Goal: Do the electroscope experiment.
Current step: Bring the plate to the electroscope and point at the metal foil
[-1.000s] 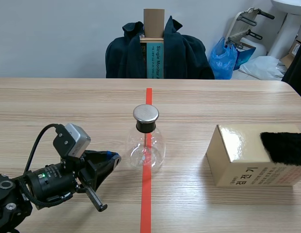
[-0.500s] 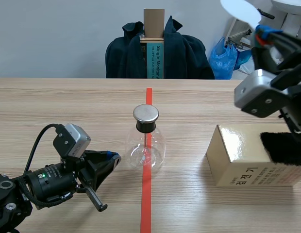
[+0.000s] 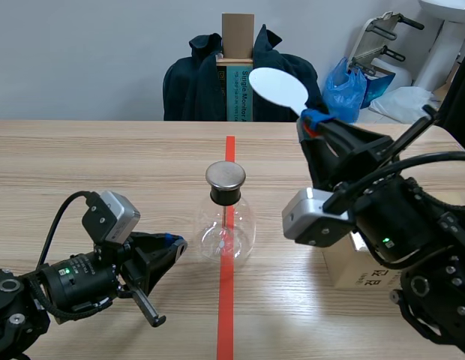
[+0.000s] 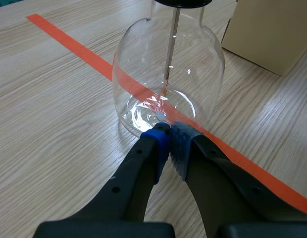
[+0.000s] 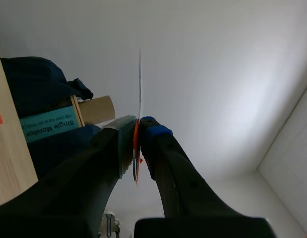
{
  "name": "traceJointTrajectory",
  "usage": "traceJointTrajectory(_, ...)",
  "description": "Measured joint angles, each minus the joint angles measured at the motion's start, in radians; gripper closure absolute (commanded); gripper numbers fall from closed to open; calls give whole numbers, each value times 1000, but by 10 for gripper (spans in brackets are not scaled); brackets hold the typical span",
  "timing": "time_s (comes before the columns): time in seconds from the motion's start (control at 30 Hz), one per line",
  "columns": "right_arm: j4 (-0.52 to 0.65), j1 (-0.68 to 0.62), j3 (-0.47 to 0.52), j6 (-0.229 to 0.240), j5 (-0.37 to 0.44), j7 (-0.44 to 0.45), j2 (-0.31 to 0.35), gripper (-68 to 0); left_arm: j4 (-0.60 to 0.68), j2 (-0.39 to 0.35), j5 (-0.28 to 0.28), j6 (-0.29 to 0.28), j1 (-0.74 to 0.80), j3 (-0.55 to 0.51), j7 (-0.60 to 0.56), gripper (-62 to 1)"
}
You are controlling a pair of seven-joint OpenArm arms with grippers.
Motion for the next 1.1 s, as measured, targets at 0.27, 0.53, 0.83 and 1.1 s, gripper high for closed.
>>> traceJointTrajectory(0.27,-33,0,-82,1,-68,-70,-1,-8,0,0,0,0,0,0,0,-41)
traceJointTrajectory(0.53,-45,0,-109,48,-135,-183,-1,-7,0,0,0,0,0,0,0,-41)
traceJointTrajectory(0.83,-45,0,-109,82,-144,-222,-1,-7,0,0,0,0,0,0,0,-41)
traceJointTrajectory(1.1,-45,6,-109,81,-143,-361,-1,-7,0,0,0,0,0,0,0,-41)
